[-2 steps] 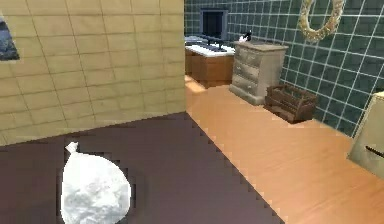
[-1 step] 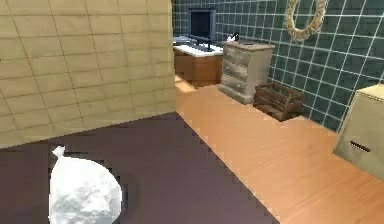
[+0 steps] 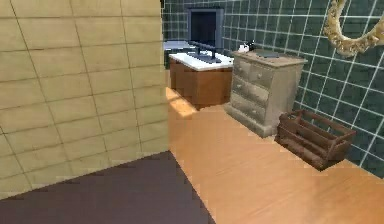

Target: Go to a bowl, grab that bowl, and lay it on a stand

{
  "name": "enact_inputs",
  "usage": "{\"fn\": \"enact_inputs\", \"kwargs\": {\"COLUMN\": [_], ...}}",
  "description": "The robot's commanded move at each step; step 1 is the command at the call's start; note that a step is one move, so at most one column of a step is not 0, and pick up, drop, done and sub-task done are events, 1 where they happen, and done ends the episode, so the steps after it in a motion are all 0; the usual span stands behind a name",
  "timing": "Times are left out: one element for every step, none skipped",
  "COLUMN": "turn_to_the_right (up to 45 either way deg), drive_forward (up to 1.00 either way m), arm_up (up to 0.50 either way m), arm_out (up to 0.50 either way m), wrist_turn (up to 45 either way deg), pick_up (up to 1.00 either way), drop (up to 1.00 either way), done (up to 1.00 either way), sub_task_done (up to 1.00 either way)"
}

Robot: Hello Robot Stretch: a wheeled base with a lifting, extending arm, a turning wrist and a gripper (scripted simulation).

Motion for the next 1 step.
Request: {"fn": "enact_inputs", "kwargs": {"turn_to_the_right": [-24.0], "drive_forward": [0.00], "arm_up": [0.00], "arm_out": [0.00], "wrist_turn": [0.0], "pick_up": [0.00], "drop": [0.00], "done": [0.00], "sub_task_done": [0.00]}}
